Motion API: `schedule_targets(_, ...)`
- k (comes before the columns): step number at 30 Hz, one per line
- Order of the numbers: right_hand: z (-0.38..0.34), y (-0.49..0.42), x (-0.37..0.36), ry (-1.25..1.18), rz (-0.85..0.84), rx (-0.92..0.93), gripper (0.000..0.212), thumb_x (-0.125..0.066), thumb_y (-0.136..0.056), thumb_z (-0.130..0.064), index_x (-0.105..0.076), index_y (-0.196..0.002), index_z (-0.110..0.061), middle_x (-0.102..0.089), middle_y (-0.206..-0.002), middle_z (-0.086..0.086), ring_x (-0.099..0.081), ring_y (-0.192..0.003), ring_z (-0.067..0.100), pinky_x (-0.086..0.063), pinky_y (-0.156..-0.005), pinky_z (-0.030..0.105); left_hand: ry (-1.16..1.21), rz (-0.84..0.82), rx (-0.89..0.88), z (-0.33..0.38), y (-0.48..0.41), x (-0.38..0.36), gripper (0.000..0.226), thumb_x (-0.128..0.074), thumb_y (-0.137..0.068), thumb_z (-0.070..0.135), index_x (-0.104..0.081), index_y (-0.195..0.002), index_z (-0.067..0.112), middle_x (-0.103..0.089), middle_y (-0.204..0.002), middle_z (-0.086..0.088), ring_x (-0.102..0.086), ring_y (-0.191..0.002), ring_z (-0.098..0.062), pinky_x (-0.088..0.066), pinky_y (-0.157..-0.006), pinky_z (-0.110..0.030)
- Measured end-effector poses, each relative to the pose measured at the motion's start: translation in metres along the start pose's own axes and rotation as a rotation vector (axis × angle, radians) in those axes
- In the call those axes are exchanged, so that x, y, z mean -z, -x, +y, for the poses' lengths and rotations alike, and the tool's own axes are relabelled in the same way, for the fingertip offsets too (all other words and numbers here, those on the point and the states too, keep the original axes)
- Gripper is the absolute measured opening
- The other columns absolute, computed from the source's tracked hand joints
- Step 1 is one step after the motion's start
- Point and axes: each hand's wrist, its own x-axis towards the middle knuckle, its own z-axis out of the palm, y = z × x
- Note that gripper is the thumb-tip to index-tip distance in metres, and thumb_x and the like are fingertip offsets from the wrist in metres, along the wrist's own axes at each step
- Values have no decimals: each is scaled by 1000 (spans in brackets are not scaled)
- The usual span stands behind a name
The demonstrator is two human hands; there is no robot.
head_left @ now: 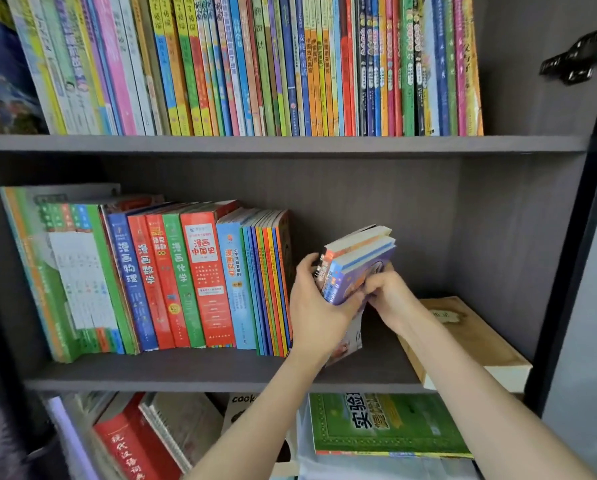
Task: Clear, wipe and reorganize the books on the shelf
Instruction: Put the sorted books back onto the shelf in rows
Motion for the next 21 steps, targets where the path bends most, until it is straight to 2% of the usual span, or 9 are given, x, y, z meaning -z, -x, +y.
schedule_targets(4, 4, -1, -15, 277, 14, -42, 76, -59, -63, 1, -39, -133, -19, -61, -111, 3, -58, -109, 22, -49, -76, 29, -79, 112, 159, -5, -8, 4, 46, -78, -73, 38, -44, -101, 27, -61, -94, 15, -62, -83, -1, -48, -67, -19)
schedule_targets(6, 10, 12, -23, 550, 69, -47, 93, -63, -80, -4, -7, -152, -24, -54, -123, -2, -52, -118, 18, -45, -90, 34, -145, 186, 213, -8, -17, 8, 44, -78, -74, 41, -45, -95, 22, -60, -89, 13, -61, -77, -3, -46, -61, -18)
schedule_targets(8, 25, 33, -30, 711, 61, 35, 105, -67, -82, -12, 9, -152, -28, -51, -137, -2, -54, -119, 18, -45, -95, 35, -220, 227, 238, -8, -24, 9, 46, -77, -75, 43, -43, -95, 19, -60, -91, 8, -60, -76, -5, -45, -59, -17)
schedule_targets(10, 45, 53, -39, 696, -126, 74, 107, -73, -75, -15, -2, -152, -34, -54, -135, -7, -57, -113, 10, -49, -93, 30, -253, 271, 249, -7, -25, 6, 47, -76, -76, 43, -41, -97, 19, -60, -95, 5, -62, -82, -9, -47, -62, -19)
schedule_targets(12, 67, 64, -51, 825, -247, 54, 81, -75, -77, -24, -28, -143, -25, -56, -121, -10, -55, -106, 4, -46, -88, 21, -270, 300, 242, -5, -21, 0, 46, -74, -78, 42, -39, -100, 21, -59, -100, 5, -62, -89, -9, -46, -66, -18)
schedule_targets(14, 86, 63, -59, 917, -136, 86, 52, -73, -82, -32, -49, -126, -18, -60, -111, -6, -57, -100, 7, -46, -81, 19, -321, 299, 206, -5, -16, -6, 46, -71, -80, 42, -38, -104, 21, -57, -106, 2, -60, -95, -10, -50, -71, -21)
schedule_targets(16, 96, 55, -61, 846, -30, 144, 39, -69, -87, -31, -56, -121, -16, -65, -113, -2, -60, -98, 8, -48, -76, 16, -375, 279, 171, -5, -13, -7, 47, -69, -82, 41, -40, -109, 17, -56, -109, -1, -59, -98, -12, -54, -76, -27)
schedule_targets(19, 95, 37, -58, 851, -10, 167, 50, -59, -93, -29, -43, -137, -14, -60, -123, -1, -57, -98, 5, -41, -63, 4, -482, 166, 145, -4, -16, 4, 47, -64, -86, 43, -41, -113, 13, -50, -110, -1, -56, -98, -12, -52, -78, -26)
schedule_targets(21, 91, 27, -56, 799, -97, 162, 74, -61, -91, -33, -18, -149, -21, -51, -136, -3, -56, -112, 10, -44, -71, 7, -612, 45, 101, -3, -18, 20, 45, -58, -90, 46, -43, -114, 11, -46, -105, 2, -52, -92, -11, -48, -75, -22)
